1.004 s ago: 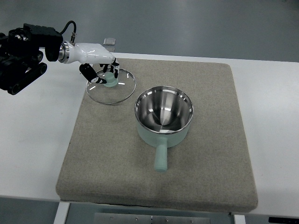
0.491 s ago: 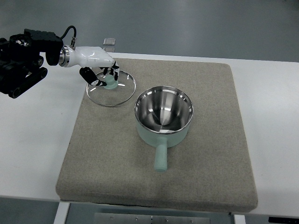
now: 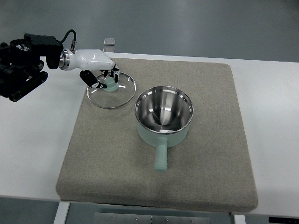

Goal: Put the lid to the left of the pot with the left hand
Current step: 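Move the lid beside the pot, farther from the handle, and lower it, then open the left hand and release the lid knob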

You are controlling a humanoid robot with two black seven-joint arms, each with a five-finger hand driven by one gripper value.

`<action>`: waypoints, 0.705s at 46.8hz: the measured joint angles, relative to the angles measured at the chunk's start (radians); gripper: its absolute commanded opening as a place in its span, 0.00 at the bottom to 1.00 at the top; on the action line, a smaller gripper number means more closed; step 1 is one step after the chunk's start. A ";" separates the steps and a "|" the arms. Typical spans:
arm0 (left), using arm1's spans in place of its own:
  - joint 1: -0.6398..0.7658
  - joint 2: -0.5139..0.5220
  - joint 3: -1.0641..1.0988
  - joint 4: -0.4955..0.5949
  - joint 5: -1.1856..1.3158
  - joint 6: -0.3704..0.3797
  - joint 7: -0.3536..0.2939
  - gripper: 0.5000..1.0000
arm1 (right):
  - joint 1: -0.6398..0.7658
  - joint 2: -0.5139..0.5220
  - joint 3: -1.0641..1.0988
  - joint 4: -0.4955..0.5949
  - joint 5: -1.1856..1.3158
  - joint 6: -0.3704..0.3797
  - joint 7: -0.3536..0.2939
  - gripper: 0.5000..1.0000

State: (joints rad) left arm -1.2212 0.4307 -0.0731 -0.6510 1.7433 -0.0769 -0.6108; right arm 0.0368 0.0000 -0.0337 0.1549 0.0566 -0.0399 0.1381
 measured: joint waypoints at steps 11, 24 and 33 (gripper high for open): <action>0.002 0.000 0.012 -0.001 0.003 0.000 0.000 0.40 | 0.000 0.000 0.000 0.000 0.000 0.000 0.000 0.85; 0.002 0.002 0.036 -0.004 0.001 0.003 0.000 0.77 | 0.000 0.000 0.000 0.000 0.000 0.000 0.000 0.85; 0.002 0.005 0.033 -0.008 0.000 0.003 0.000 0.92 | 0.000 0.000 0.000 0.000 0.000 0.000 0.000 0.85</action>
State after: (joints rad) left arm -1.2196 0.4357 -0.0399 -0.6593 1.7430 -0.0737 -0.6109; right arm 0.0369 0.0000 -0.0337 0.1549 0.0567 -0.0399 0.1381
